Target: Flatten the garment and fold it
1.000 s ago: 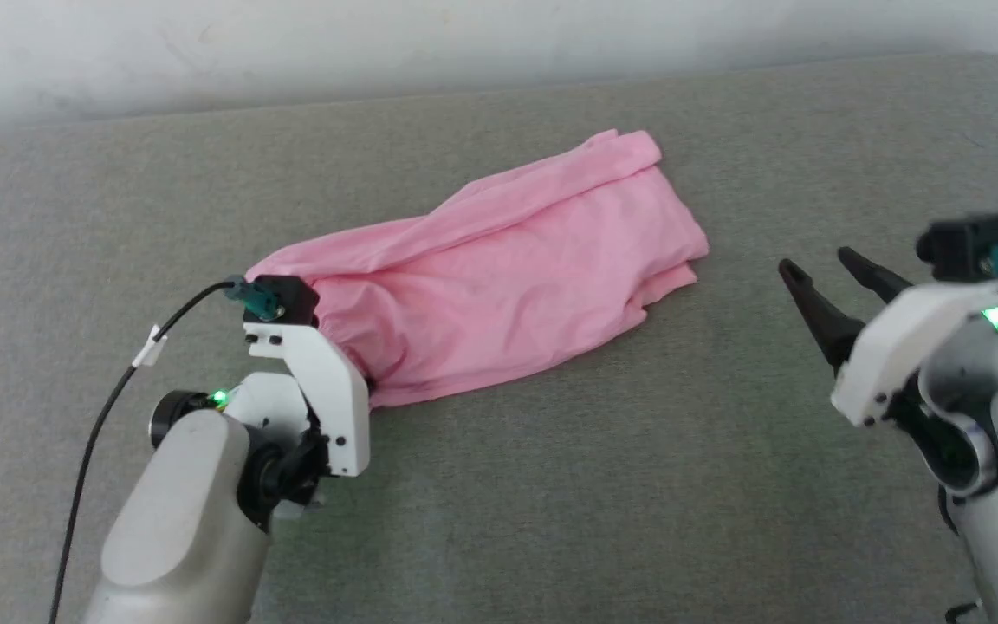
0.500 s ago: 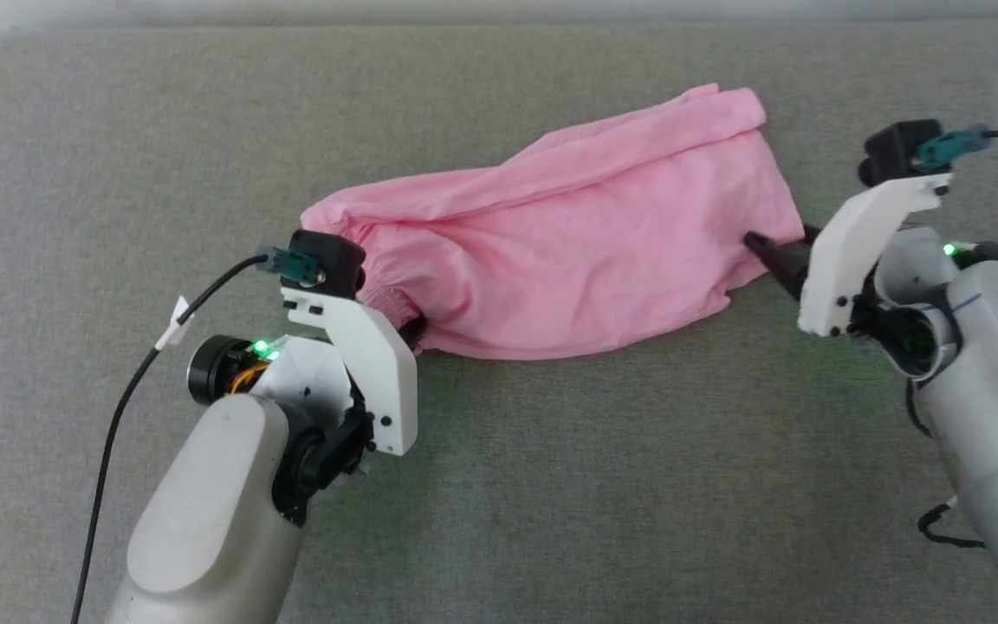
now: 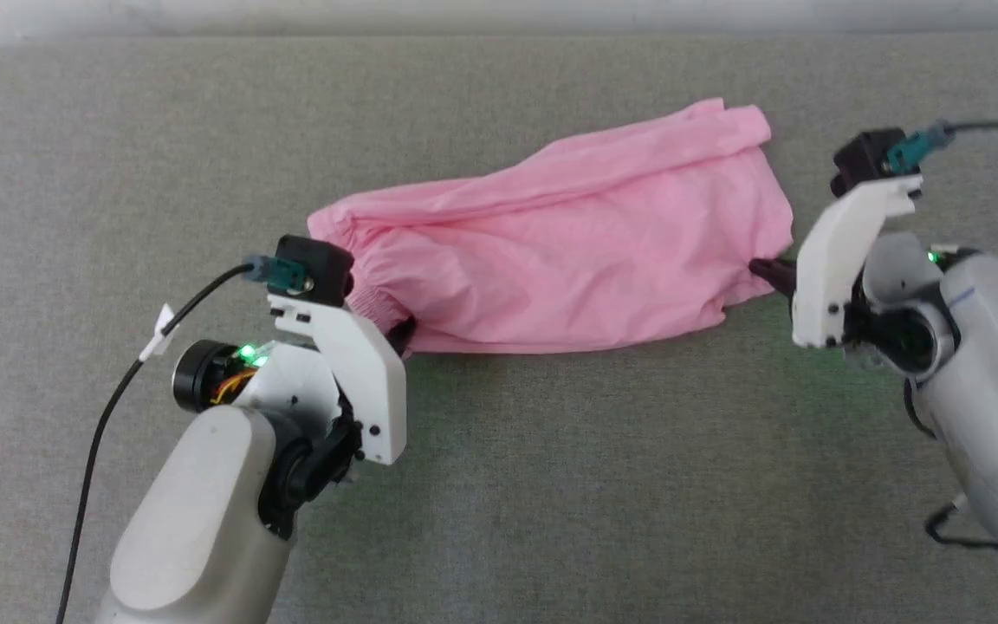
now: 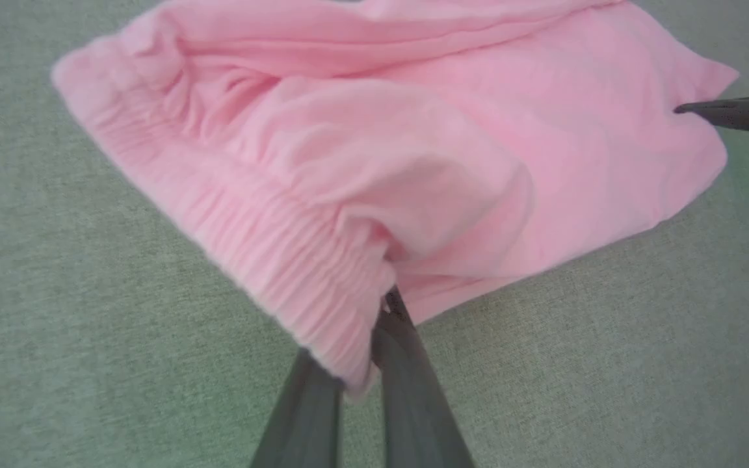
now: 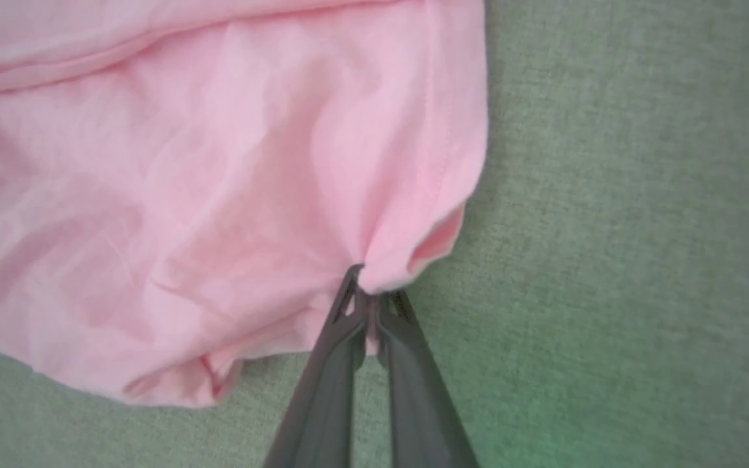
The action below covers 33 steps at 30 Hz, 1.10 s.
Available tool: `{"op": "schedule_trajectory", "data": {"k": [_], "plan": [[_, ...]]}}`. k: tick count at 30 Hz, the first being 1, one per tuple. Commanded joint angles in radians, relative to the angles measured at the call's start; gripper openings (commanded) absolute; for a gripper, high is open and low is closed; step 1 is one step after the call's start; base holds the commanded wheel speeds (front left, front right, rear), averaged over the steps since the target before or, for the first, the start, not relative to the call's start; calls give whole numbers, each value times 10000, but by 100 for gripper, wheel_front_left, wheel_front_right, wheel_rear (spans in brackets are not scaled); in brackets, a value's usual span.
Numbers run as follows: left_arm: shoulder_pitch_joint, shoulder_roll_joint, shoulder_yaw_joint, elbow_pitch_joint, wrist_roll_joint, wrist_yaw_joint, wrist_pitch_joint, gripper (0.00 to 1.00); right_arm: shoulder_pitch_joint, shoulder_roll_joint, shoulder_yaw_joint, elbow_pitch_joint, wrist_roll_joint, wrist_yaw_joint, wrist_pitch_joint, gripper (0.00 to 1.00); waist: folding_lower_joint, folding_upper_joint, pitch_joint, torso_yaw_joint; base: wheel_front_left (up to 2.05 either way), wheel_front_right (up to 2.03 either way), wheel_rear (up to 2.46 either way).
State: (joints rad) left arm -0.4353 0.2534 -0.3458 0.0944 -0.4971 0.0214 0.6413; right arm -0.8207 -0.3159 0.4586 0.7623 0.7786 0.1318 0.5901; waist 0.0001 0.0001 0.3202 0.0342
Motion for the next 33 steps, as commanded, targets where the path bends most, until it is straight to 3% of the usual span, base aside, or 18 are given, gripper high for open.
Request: {"op": "schedule_trajectory", "data": {"k": [1, 8, 12, 17, 21, 22, 23, 24, 25, 26, 33], "plan": [[156, 61, 43, -85, -41, 34, -60, 0, 501, -144, 166, -62, 4, -11, -151, 0, -1, -1, -294, -91, 0, 0, 0], [1020, 442, 43, -460, -149, -1, -21, 0, 2172, -1315, 353, -2354, -66, -11, -1615, 0, -1, -1, -1408, -431, 0, 0, 0], [1891, 698, 43, -778, -287, 97, 185, 0, 4029, -1536, -220, -3689, -221, -11, -1933, 0, -1, -1, -1928, -706, 0, 0, 0], [3139, 977, 33, -1057, -510, 313, 529, 0, 6486, -1180, -1209, -4998, -971, -11, -1676, 0, -1, -1, -2273, -1029, 0, 0, 0], [3939, 884, 104, -911, -823, 599, 663, 0, 8138, -316, -2132, -5607, -1533, -11, -1271, 0, -1, -1, -2364, -1091, 0, 0, 0], [4070, 845, 107, -844, -872, 658, 674, 0, 8459, -49, -2377, -5751, -1632, -11, -1278, 21, -1, -1, -2355, -1079, 0, 0, 0], [4169, 795, 134, -783, -916, 719, 626, 0, 8717, 179, -2597, -5884, -1784, -11, -1319, 61, -1, -1, -2354, -1078, 0, 0, 0], [4258, 737, 165, -725, -961, 767, 554, 8, 8935, 364, -2762, -6019, -2007, -11, -1340, 100, -1, -1, -2363, -1080, 0, 0, 0], [4341, 679, 190, -678, -1019, 794, 489, 81, 9122, 563, -2936, -6175, -2169, -11, -1380, 100, -1, -1, -2371, -1073, 0, 0, 0], [4399, 633, 226, -665, -1053, 817, 387, 100, 9273, 749, -3117, -6369, -2325, -11, -1482, 100, -1, -1, -2377, -1060, 0, 0, 0], [4572, 196, 915, -1209, -1173, 986, -1378, 100, 9664, 1657, -4606, -7876, -3351, -11, -2743, 100, -1, -1, -2502, -871, 0, 0, 0]]}}
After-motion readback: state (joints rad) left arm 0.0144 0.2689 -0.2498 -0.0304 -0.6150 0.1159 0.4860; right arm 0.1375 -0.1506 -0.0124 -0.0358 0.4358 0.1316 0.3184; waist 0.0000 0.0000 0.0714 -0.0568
